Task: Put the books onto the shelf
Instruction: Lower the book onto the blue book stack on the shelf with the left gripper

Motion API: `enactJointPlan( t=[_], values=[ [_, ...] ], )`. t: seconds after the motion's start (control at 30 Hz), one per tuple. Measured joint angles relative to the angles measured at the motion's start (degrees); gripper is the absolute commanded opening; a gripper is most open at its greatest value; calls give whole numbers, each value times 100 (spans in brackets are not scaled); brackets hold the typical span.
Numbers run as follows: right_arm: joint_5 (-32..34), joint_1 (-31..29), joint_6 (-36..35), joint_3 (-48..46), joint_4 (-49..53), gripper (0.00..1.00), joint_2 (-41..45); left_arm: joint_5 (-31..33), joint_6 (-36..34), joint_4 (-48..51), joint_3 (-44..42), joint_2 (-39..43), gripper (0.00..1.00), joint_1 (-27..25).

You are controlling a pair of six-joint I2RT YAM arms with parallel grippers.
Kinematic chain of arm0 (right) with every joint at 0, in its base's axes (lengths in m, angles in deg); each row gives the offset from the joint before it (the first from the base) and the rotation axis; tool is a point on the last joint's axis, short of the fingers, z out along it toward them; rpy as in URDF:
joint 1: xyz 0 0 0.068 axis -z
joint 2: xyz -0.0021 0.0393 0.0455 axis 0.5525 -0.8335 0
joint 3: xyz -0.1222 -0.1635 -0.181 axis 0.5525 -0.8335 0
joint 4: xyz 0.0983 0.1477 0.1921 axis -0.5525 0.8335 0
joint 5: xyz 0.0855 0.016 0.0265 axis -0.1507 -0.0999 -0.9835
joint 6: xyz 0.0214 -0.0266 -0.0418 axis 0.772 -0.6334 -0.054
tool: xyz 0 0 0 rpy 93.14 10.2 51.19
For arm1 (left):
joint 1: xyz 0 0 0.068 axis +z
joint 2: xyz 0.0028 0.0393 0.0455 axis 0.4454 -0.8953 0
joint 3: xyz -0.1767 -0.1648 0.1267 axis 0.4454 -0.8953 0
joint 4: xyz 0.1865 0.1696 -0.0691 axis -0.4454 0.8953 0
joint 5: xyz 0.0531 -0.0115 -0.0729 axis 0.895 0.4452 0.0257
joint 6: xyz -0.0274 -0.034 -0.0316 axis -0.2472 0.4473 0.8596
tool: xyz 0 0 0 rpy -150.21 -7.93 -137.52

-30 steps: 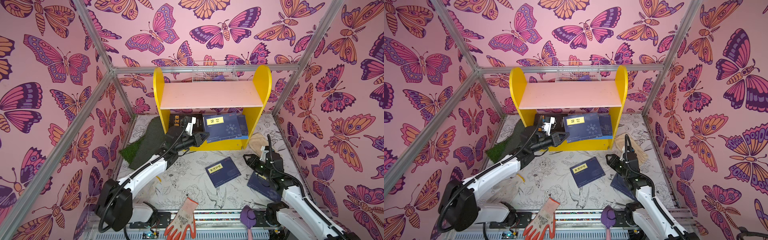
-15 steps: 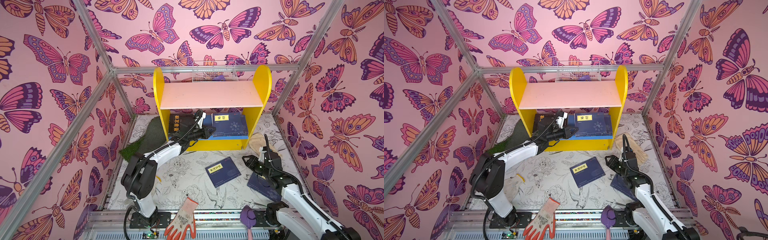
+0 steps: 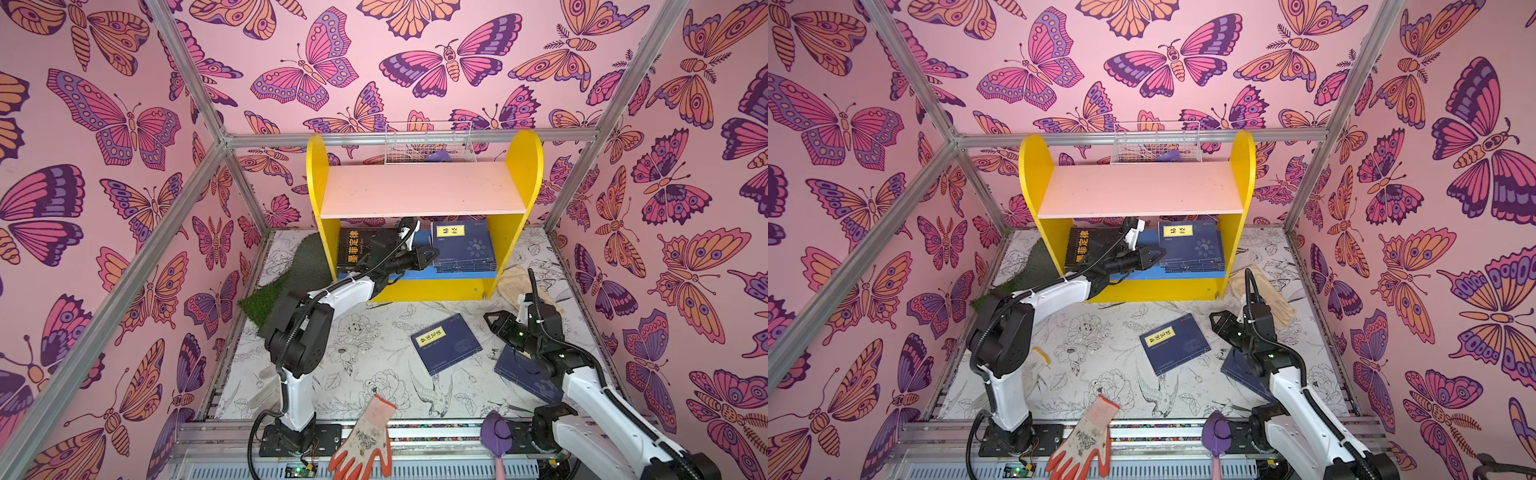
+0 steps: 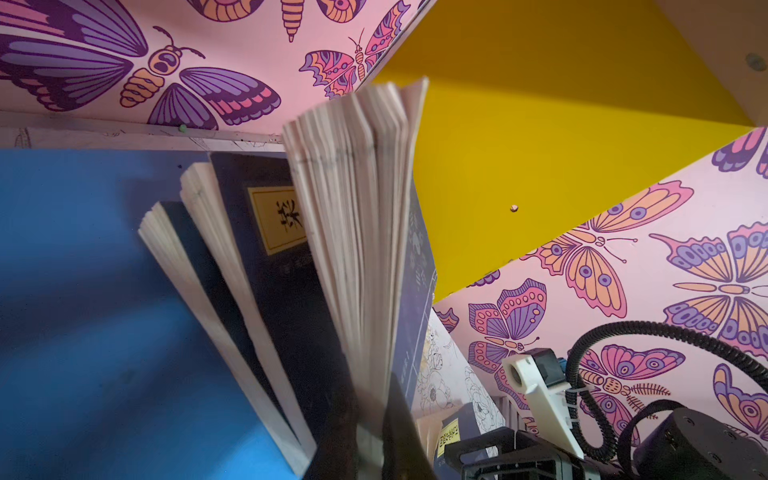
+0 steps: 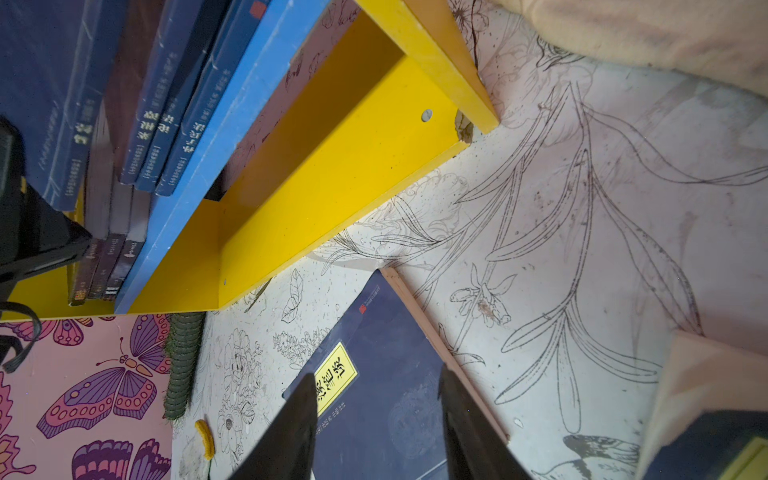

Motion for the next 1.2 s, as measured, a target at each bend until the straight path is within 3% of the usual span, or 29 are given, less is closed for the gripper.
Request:
enactJointPlan(
  t=[0.3,0.4,0.43,0.47,0.77,1.07,1.2],
  values=[
    [-2,0,0,0,22,49,-28,-240,-26,256,457,-310,0,-50],
    [-2,0,2,0,24,49,-28,-214,-50,387,551,-332,12,-55],
    [-2,0,4,0,24,49,-28,-188,-70,393,562,-339,26,-59],
    [-2,0,4,0,24,49,-28,-146,-83,393,566,-345,31,-68],
    [-24,0,4,0,26,49,4,538,-127,428,616,-358,53,-258],
    [-70,0,4,0,24,49,28,1777,-354,446,544,-223,85,-549],
    [-101,0,4,0,24,49,31,2131,-511,535,546,-114,87,-693]
  ],
)
